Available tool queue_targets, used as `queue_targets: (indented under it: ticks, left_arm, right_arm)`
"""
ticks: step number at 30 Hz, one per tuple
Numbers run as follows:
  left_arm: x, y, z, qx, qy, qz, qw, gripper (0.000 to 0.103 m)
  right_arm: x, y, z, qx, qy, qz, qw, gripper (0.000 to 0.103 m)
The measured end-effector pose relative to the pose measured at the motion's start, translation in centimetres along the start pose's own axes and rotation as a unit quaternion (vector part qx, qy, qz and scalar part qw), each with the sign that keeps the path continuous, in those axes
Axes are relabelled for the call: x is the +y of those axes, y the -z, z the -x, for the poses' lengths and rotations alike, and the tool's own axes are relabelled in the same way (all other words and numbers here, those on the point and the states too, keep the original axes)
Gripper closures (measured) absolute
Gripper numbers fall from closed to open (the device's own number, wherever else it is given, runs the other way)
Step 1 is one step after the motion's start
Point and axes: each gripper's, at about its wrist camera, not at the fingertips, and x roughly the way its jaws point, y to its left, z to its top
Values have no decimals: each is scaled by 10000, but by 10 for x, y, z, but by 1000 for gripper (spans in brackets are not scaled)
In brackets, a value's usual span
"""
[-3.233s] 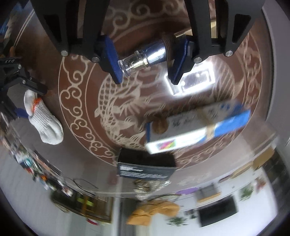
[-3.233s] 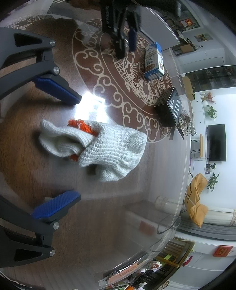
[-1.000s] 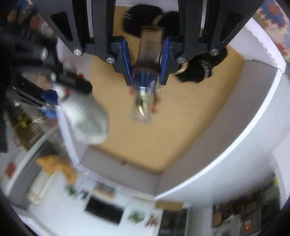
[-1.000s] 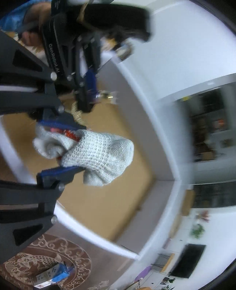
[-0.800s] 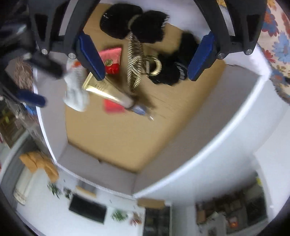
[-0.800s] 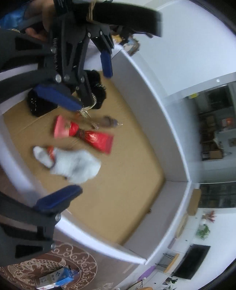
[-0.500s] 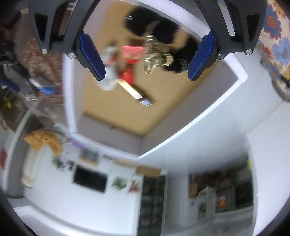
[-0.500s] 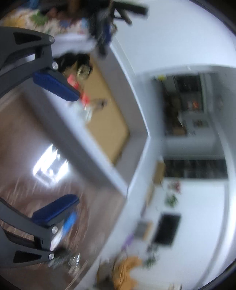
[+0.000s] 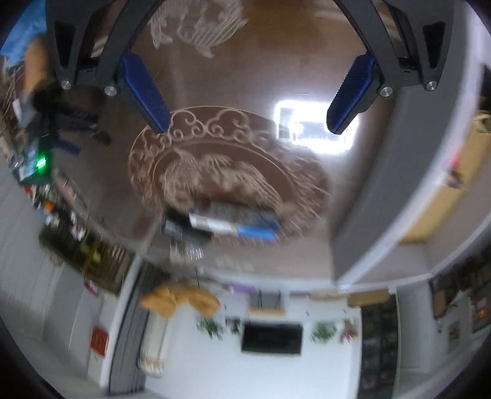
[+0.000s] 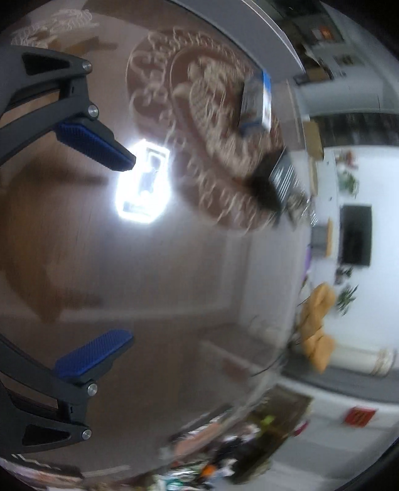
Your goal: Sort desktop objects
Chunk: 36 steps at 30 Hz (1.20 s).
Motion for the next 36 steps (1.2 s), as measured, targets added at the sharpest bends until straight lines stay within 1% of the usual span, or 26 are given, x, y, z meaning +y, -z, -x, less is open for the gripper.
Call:
queue_targets:
  ticks: [3,6,8,12,14,16,20,25,36]
  left_arm:
    - [-19,0,-44,191,-96,-129,9997,0]
    - [-34,-7,-78,301,-271,-292,9988,0]
    - [-36,-6,-89,303,-357,-345,9983,0]
    - [-40,-3,-103,318,-396,-340,9981,0]
    - [-38,0,-102,353,-363,-300,9983,0]
    - [-37,0,-101,303,-351,-276,9985,0]
    - [-38,1,-107,464,-307,-301,9980,0]
    - [-44,2,-111,566,-439,-469,9963,0]
    - [-44,3,-110,573,-443,-488,9962,0]
  right_arm:
    - [-3,3,-8,104,-31,-91,9999,0]
    - [-5,2,-8,63,-171,-148,9997,0]
    - [-4,1,-13,216,-145,-117,9996,0]
    - [-6,1,-17,283,-308,-260,9988,0]
    - [-5,1,-18,287,-281,-262,9988,0]
    - [-5,1,-18,285,-280,-263,9989,0]
    - [-5,1,-18,285,-281,-263,9989,0]
    - [-4,1,-18,285,-280,-263,9989,0]
    - [-4,1,-18,284,-280,-263,9989,0]
